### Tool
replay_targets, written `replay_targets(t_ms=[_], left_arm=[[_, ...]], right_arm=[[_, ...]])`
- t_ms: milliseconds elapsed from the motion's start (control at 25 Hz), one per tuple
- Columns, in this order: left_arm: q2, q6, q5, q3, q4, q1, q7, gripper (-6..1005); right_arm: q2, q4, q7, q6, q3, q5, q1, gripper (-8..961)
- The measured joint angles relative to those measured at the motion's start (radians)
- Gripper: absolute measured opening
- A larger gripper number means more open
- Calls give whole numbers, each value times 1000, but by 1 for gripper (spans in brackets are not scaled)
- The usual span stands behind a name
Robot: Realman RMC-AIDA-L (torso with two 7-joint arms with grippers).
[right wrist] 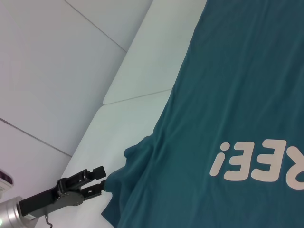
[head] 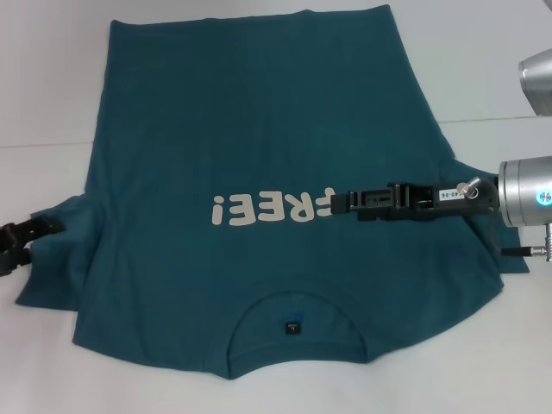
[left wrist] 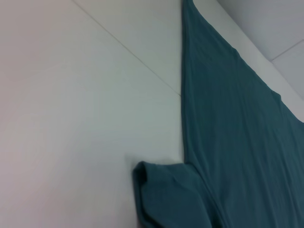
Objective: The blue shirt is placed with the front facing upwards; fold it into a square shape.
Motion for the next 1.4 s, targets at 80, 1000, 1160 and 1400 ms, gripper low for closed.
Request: replay_targets(t_ms=[80,1000,1160,1400], left_arm=[[2,-2,0,9,-11,-8,2,790],[20,7,-2,75,-19,-47,-29,658],[24,3,8,94,-22,-52,-31,527],[24,9,21,94,-23,-51,-41,205]], right_arm=[[0,0,0,1,0,0,-1,811],[-7,3,-1,12,0,1,-15,807],[-8,3,-1,11,0,3,-14,807],[-8,6,0,11,2,5,-14,806]])
